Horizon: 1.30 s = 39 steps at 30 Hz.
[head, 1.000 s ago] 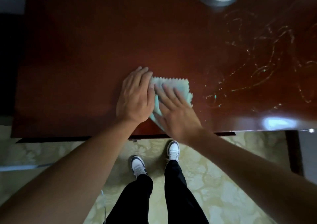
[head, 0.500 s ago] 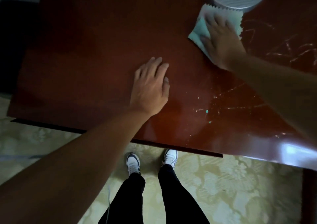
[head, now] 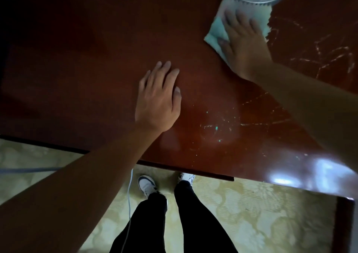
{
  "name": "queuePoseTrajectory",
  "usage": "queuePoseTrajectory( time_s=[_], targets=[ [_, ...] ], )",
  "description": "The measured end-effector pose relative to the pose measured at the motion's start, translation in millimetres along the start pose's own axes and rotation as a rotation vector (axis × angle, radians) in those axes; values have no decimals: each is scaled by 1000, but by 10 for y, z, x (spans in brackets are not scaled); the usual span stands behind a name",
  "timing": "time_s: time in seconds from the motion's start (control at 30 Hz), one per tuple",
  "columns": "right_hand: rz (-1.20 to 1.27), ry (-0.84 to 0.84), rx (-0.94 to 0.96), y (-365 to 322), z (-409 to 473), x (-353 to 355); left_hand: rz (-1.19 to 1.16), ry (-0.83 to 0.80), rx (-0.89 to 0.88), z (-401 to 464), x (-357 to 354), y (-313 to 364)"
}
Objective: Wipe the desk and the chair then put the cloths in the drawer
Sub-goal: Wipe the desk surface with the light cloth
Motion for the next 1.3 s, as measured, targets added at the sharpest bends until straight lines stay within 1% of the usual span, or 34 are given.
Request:
queuePoseTrajectory(
  time_s=[0.03,0.1,0.2,0.27,0.3,0.37,0.47,0.5,0.57,0.63,0.77,0.83,0.87,0.9,1.0,1.07,1.13,1.2,1.27,1.3],
  targets=[
    [-5,-1,18,-90,-97,-29,-5,3,3,-4,0,1],
    [-39,-29,121,-385,-487,-91,-11,3,5,-3,9,9],
    [-79,-139,283,-886,-1346,-272,-9,-5,11,11,18,4],
    [-55,-166,325,-988,-1621,-304,-6,-7,17,12,19,-5],
    [-38,-179,337,-945,-1593,-292,-10,-9,20,16,16,-4],
    [-13,-148,307,-791,-1283,-220,-22,2,23,16,20,-5],
    [-1,-70,119,-473,-634,-95,-35,28,24,21,24,-28],
    [-7,-55,70,-404,-512,-79,-33,32,23,12,21,-26],
    [-20,-39,40,-412,-512,-86,-34,34,16,7,10,-14],
    [-51,-63,68,-600,-836,-136,-45,27,14,6,1,-12],
    [-89,-187,228,-1190,-1766,-298,-26,11,4,10,-3,-28],
    [-93,-219,270,-1122,-1740,-284,-29,-2,6,9,-6,-24],
    [-92,-191,249,-1004,-1572,-245,-32,-1,9,19,-2,-26],
    [-80,-144,183,-842,-1362,-190,-40,5,10,23,1,-23],
    [-25,-43,-130,-237,-861,-54,-47,12,7,7,-9,-33],
    [-29,-11,-190,-235,-849,-76,-53,4,8,13,-20,-33],
    [-47,10,-145,-545,-1094,-113,-70,-10,13,19,-18,-39],
    [-39,15,-65,-995,-1535,-187,-94,-38,21,19,1,-64],
    [-20,-25,22,-1294,-1917,-275,-149,-89,29,38,2,-80],
    [-22,-62,53,-1306,-1972,-277,-196,-120,31,50,13,-84]
  ],
)
Point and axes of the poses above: each hand's wrist, its own z-axis towards the middle knuckle, its own x-axis out of the back of the hand, y = z × x, the point moved 8 cm from there along z, towards the middle knuckle, and after that the axes turned 4 degrees about y, right-handed, at the moved point
